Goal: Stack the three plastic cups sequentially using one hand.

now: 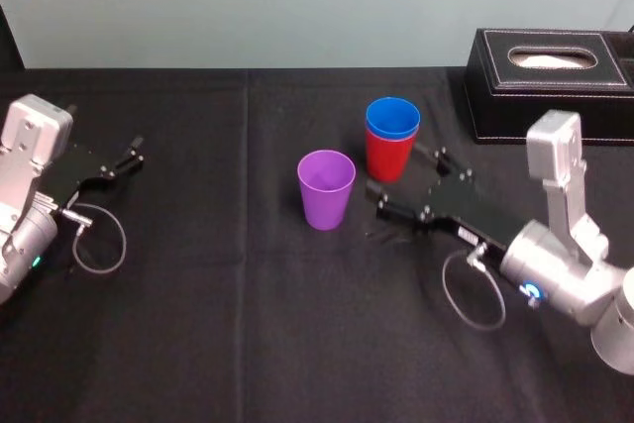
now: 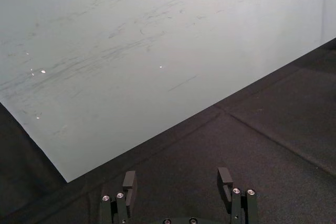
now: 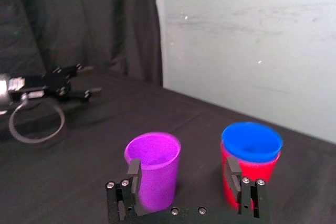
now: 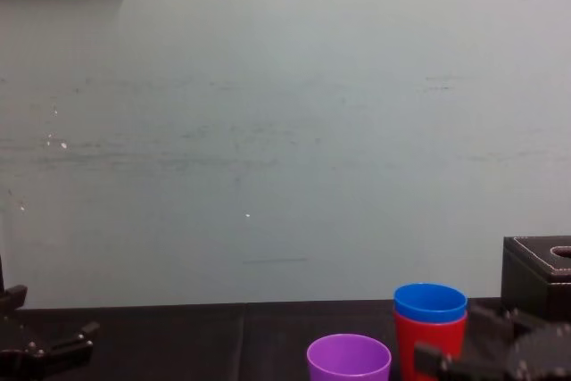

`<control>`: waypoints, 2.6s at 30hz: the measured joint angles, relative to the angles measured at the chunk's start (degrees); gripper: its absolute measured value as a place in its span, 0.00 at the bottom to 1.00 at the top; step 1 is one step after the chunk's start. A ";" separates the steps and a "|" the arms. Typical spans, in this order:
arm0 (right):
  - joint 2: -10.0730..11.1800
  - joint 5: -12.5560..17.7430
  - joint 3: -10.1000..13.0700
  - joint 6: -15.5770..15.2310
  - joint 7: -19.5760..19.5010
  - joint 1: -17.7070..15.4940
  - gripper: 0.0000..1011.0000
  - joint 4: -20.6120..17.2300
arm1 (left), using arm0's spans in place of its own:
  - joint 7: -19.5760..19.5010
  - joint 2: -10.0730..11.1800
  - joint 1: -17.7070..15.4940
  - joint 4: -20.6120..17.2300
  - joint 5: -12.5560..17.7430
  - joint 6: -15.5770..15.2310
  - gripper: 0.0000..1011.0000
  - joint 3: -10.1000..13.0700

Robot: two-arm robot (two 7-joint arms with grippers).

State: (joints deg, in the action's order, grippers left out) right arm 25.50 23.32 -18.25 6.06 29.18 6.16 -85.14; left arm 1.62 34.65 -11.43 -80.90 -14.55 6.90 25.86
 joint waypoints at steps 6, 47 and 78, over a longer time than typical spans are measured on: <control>0.78 -0.60 -1.10 1.57 0.30 -2.29 0.99 -0.31 | 0.00 0.00 -0.01 0.00 0.00 0.00 0.99 0.00; -9.05 -9.77 -6.59 3.56 -2.82 8.12 0.99 12.20 | 0.00 0.00 -0.01 0.00 0.00 0.00 0.99 0.00; -10.60 -9.77 -6.26 4.26 -2.45 9.26 0.99 14.99 | 0.00 0.00 0.00 0.00 0.00 0.00 0.99 0.00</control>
State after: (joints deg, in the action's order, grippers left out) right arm 14.90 13.54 -24.51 10.32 26.73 15.42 -70.15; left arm 1.62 34.65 -11.43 -80.90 -14.55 6.90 25.86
